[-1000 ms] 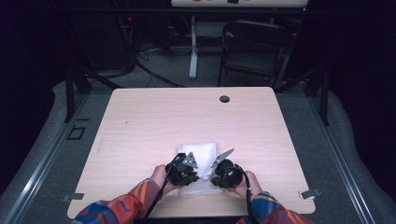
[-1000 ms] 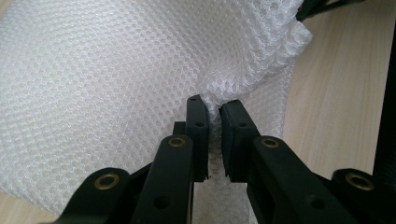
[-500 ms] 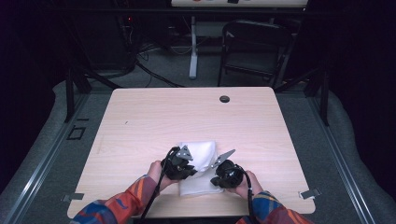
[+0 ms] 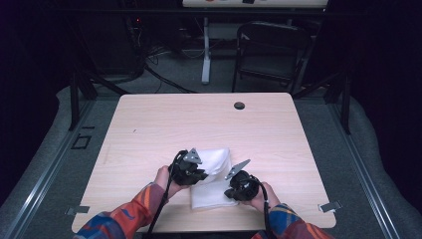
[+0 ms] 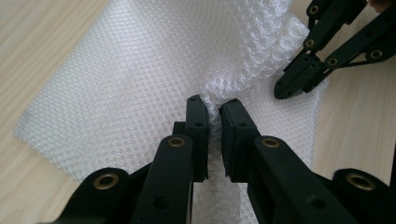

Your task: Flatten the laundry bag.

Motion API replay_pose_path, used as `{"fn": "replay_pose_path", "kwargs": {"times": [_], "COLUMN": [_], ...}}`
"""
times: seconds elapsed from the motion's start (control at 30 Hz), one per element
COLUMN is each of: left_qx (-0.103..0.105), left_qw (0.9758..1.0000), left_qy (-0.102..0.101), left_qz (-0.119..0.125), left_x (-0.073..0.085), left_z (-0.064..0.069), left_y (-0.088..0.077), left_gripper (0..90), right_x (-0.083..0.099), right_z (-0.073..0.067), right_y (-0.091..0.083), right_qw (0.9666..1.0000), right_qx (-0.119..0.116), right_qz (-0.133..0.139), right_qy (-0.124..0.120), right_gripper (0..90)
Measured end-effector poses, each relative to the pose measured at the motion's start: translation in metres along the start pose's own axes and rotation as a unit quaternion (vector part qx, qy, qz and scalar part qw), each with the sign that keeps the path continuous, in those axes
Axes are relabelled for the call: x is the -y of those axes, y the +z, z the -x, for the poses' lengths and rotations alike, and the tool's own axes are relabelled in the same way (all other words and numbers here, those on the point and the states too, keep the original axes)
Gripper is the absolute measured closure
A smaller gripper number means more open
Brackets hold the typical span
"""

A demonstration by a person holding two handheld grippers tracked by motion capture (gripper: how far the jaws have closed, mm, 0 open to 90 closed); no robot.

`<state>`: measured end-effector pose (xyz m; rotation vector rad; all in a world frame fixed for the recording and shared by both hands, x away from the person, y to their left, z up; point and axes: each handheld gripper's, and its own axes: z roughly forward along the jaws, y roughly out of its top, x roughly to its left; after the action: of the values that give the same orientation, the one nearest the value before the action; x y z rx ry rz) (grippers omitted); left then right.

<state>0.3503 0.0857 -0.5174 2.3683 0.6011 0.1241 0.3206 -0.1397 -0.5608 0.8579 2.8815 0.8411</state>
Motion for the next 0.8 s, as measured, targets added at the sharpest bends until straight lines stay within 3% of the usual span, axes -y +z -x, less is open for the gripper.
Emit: {"fn": "replay_pose_path", "kwargs": {"times": [0.17, 0.43, 0.8], "left_qx": [-0.018, -0.022, -0.027], "left_qw": [0.9998, 0.9996, 0.9994], "left_qy": [0.006, -0.006, -0.005], "left_qz": [0.000, 0.013, 0.021], "left_x": [-0.003, -0.010, -0.023], "left_z": [-0.005, -0.016, -0.023], "left_y": [-0.002, 0.001, 0.001], "left_gripper": [82.7, 82.7, 82.6], "right_x": [0.000, 0.000, -0.001], "right_z": [0.000, 0.000, -0.001], "right_y": [0.000, 0.000, 0.000], "right_qw": [1.0000, 1.0000, 1.0000], "right_qx": [-0.001, 0.000, 0.003], "right_qz": [0.001, 0.003, -0.006], "right_qy": [0.001, 0.006, 0.002], "right_gripper": [90.0, 90.0, 90.0]}}
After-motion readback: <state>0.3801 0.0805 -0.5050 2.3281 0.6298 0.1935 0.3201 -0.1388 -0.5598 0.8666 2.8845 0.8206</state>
